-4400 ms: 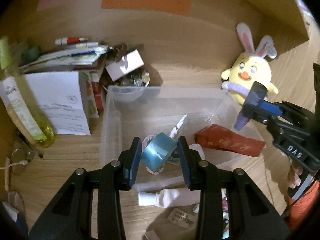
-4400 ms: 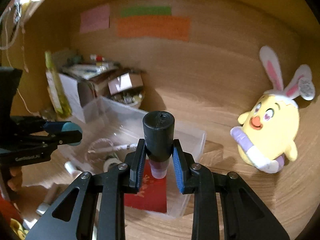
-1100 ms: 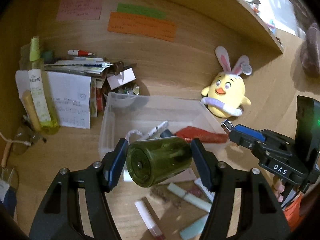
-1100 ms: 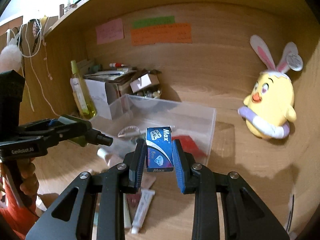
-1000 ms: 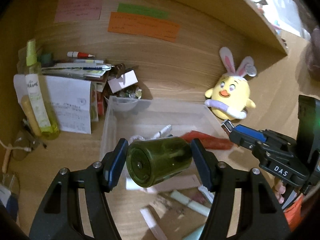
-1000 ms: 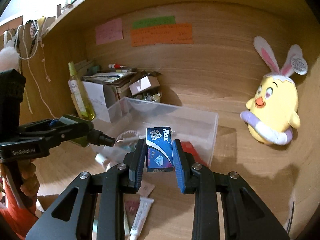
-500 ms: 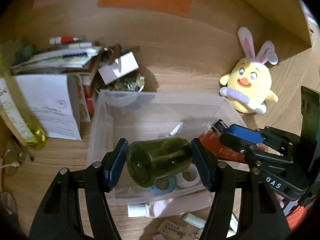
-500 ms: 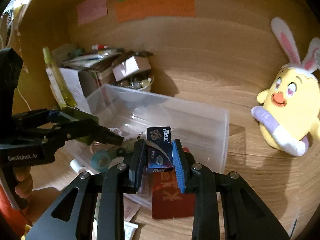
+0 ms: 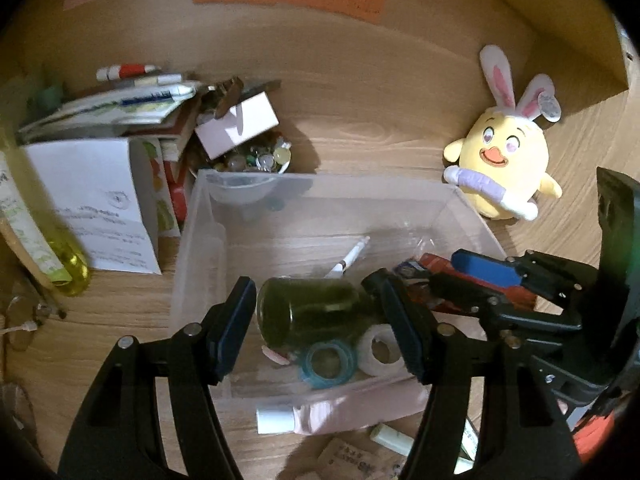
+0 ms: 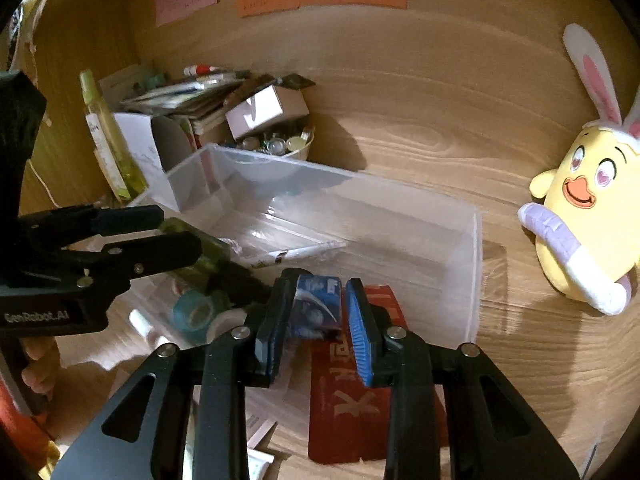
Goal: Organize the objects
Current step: 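Lower the green bottle into the box while the right tool drops the blue card pack in, then grasp the white tube with the left tool while the right tool grasps the toothpaste tube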
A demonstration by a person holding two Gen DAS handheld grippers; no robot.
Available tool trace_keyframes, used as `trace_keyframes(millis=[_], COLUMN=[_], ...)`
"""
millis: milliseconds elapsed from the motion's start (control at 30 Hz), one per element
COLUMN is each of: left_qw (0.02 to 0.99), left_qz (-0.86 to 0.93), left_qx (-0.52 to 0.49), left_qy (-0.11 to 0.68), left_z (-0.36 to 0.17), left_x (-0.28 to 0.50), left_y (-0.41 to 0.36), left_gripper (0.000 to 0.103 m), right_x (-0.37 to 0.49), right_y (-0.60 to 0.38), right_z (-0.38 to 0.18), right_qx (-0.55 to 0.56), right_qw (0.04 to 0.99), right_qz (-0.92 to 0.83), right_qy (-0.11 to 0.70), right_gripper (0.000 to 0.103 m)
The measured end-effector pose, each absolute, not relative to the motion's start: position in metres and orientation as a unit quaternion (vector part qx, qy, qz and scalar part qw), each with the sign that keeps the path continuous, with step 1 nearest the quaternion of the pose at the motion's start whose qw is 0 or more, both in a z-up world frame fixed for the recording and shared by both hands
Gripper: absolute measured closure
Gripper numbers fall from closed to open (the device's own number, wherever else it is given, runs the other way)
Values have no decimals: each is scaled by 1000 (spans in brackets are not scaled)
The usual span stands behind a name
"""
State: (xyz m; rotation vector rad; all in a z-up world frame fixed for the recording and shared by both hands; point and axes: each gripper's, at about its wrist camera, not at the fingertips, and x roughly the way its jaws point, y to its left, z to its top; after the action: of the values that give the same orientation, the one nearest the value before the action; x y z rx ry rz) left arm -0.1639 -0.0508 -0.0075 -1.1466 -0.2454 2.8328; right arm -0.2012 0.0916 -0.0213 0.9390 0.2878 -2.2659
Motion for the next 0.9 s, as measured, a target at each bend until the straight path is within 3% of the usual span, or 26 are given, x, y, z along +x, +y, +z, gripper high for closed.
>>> trace_keyframes(millis=[333,533,767,900], left_qw=[21,17,-17,-12], left_qz=[947,940,927,914], left_qx=[-320,-333,-372,-402], left_qy=[-35,-69,-55,-58], left_z=[16,8,-25,-45], left_x=[-107,-81,-58,-49], left_y=[-40,-56,-56,-53], left_gripper=[31,31,31,39], right_x=[-152,-121,-107,-107], right_y=[122,136,145,145], right_z=[6,1,-39,-62], right_qx=[311,305,356,391], right_qw=[325,323,325,328], right_qz=[-887,-889,-870,-854], right_qy=[104,111,105,100], right_gripper=[46,45,45,45])
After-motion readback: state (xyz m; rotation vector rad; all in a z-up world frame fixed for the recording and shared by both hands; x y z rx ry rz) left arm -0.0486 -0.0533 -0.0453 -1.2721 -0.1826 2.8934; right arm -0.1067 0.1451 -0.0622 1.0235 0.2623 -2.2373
